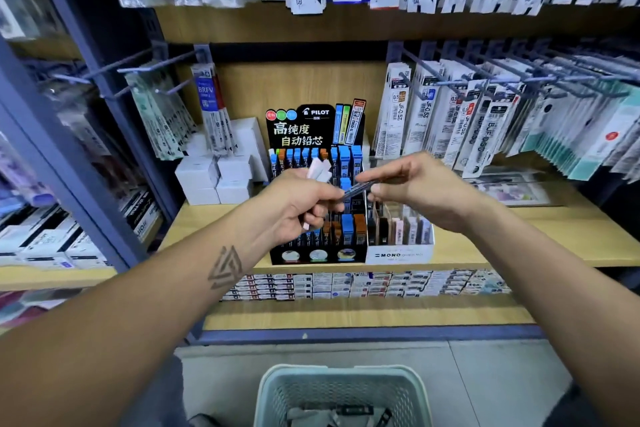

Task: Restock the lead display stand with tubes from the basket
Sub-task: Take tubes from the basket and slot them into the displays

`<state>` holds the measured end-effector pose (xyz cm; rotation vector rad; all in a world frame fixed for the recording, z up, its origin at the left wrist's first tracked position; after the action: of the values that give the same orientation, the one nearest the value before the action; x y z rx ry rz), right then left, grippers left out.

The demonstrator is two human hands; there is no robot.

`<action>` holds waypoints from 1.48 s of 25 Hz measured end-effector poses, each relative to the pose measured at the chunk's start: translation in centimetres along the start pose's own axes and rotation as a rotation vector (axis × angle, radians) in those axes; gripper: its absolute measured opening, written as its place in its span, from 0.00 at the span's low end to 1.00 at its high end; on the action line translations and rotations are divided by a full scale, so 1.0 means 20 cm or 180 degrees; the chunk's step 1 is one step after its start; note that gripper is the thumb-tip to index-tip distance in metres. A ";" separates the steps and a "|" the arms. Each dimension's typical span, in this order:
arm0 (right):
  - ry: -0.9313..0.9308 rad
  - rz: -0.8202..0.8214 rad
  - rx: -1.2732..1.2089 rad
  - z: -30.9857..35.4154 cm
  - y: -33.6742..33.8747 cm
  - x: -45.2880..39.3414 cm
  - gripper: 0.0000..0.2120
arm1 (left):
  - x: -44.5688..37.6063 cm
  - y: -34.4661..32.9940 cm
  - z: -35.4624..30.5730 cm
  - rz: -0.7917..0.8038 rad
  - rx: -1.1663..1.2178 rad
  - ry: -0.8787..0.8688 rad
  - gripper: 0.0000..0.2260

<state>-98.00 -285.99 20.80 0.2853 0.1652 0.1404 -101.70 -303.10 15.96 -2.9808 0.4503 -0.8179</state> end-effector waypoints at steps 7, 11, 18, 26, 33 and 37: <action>-0.0298 -0.0551 -0.1292 -0.17 0.05 -0.08 0.13 | -0.08 0.03 -0.01 -0.0390 -0.0325 -0.0458 0.21; -0.0183 -0.0876 -0.0907 -0.19 0.06 -0.12 0.11 | -0.11 0.00 -0.01 -0.0486 -0.0375 -0.0483 0.18; 0.0436 -0.1255 0.0262 -0.05 0.18 -0.17 0.09 | -0.14 0.04 -0.11 -0.0619 -0.0210 -0.0575 0.11; 0.0904 -0.0802 0.2201 -0.04 0.05 -0.22 0.05 | -0.12 0.00 -0.08 -0.0289 -0.0189 -0.0357 0.10; 0.0757 -0.0622 0.2356 -0.08 0.01 -0.27 0.04 | -0.10 0.01 -0.09 -0.0264 -0.0233 -0.0435 0.10; 0.0724 -0.0245 0.2800 -0.17 -0.05 -0.28 0.06 | -0.10 0.01 -0.09 -0.0250 -0.0275 -0.0418 0.10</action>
<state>-104.05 -286.97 18.19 1.1397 0.4621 0.0147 -104.20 -302.63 16.47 -3.1253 0.3750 -0.6172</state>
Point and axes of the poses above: each hand's wrist, its own x-axis away from the middle knuckle, its own y-axis out of the back of the hand, z = x × y, the point moved 8 cm from there along -x, towards the middle knuckle, and after that the axes turned 9 degrees about y, right-handed, at the moved point
